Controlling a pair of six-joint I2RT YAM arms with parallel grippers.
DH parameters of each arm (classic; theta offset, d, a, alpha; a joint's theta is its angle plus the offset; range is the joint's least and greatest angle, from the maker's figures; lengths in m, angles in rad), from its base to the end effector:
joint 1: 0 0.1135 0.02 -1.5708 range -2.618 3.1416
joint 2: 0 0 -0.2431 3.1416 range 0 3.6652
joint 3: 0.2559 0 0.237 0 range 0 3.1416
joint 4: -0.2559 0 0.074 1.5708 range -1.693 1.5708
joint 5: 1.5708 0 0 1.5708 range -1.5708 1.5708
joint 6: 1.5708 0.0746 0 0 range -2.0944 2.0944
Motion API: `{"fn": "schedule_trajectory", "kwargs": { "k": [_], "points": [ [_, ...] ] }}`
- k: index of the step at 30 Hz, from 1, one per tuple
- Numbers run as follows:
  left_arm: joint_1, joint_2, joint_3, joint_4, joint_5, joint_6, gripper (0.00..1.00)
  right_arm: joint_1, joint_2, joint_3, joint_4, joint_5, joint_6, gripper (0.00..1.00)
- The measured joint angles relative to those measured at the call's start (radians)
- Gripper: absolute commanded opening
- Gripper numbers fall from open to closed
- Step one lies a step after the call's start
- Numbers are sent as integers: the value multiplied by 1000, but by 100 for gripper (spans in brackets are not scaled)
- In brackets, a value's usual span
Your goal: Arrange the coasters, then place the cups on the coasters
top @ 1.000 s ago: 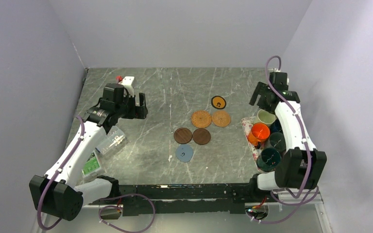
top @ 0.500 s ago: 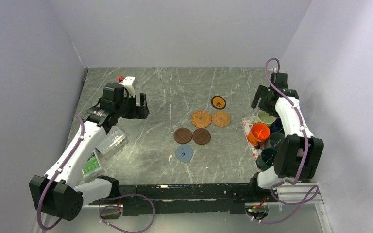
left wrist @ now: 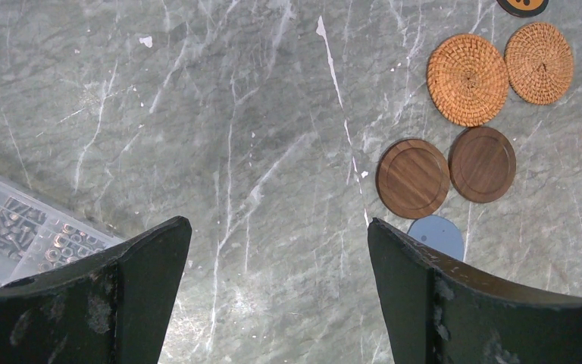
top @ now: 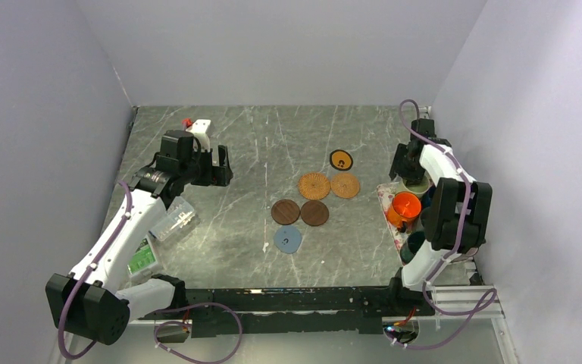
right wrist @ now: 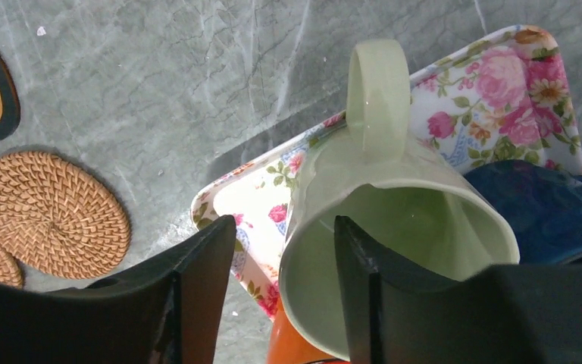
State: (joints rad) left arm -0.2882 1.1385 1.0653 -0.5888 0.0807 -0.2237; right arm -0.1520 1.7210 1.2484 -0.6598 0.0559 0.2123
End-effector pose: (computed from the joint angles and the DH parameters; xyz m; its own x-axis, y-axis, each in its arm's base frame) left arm 0.2555 -0.0820 0.2861 -0.6510 -0.0376 -0.7581 0.2050 0.9530 -0.2233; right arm 0.3462 -0.0572 0.1685 -0.8381 0.3412 -0.4256 0.3593 0.9324 0.0400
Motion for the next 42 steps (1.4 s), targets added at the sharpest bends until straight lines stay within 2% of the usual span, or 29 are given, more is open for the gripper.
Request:
{"fn": "schedule_trajectory", "kwargs": {
  "k": [8,9,14,20,30,36,42],
  "points": [
    [0,1,0,0,0,0,93,0,4,-2,34,18,-24,2],
    [0,1,0,0,0,0,93,0,1,-2,22,26,-25,0],
    [0,1,0,0,-3,0,93,-5,-7,19,7,37,-42,0],
    [0,1,0,0,-15,1,93,3,-8,125,-18,28,-58,0],
    [0,1,0,0,-18,1,93,52,-122,202,-45,-30,-83,0],
    [0,1,0,0,-18,1,93,185,-194,201,-38,-157,-198,0],
    [0,1,0,0,-19,1,93,345,-193,192,-25,-261,-301,0]
  ]
}}
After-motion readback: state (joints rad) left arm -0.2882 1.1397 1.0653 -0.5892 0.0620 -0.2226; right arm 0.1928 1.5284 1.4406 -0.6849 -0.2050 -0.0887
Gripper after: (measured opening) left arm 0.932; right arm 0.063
